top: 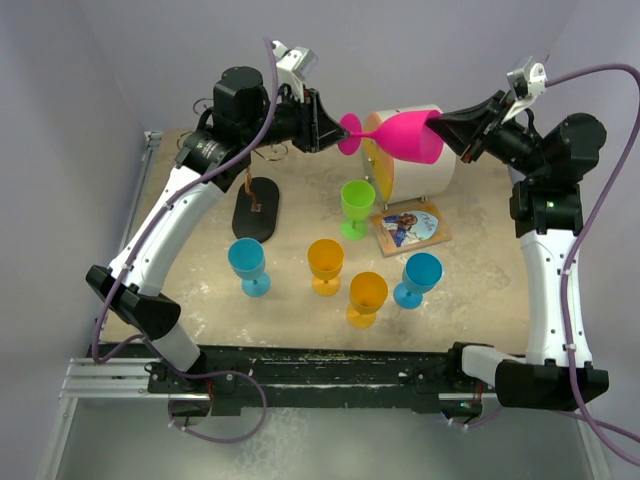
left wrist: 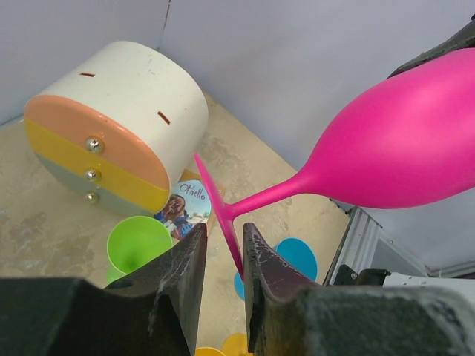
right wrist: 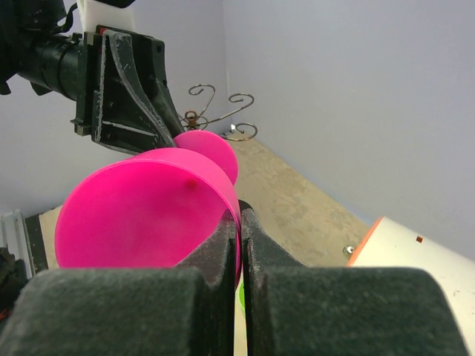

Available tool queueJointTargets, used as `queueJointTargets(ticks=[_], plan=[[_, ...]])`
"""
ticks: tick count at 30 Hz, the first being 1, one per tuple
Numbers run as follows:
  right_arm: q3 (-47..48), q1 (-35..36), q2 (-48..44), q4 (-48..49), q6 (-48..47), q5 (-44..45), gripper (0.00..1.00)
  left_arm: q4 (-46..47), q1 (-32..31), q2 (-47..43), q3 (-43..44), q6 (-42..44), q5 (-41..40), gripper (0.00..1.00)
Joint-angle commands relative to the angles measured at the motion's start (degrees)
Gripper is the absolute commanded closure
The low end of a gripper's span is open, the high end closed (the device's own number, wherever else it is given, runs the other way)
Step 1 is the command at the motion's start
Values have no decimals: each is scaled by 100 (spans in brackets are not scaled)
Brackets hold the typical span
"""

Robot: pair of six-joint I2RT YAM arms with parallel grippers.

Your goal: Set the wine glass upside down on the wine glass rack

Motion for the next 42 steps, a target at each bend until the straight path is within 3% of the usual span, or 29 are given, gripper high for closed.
queueJointTargets(ticks=[1,9,14,18,23,29,31,38,42], plan=[[48,38,-174,222,-81,-69,100,281,-29,-41,-21,-142,104,73],[19,38,-167,226,-83,-79,100,433,-29,-44,-168,-220,364,83],[-24,38,-178,267,-68,-139,100,470,-20,-110,-208,-125,312,100],[-59,38,-229,81,-315,-98,98,424,8,-207,-219,13,189,100],[-78,38,-333,-314,-850,-91,76,496,375,-438,-331,9,321,100],[111,29,-417,-848,-1364,-350,33,655,1244,-765,-544,-292,584,100],[196,29,-443,-977,-1453,-364,23,627,1445,-948,-564,-151,480,100],[247,25,-504,-1452,-1843,58,11,250,1951,-1573,-450,1071,-510,100],[250,29,-423,-1885,-2522,422,7,100,2377,-1836,-381,1563,-970,100]])
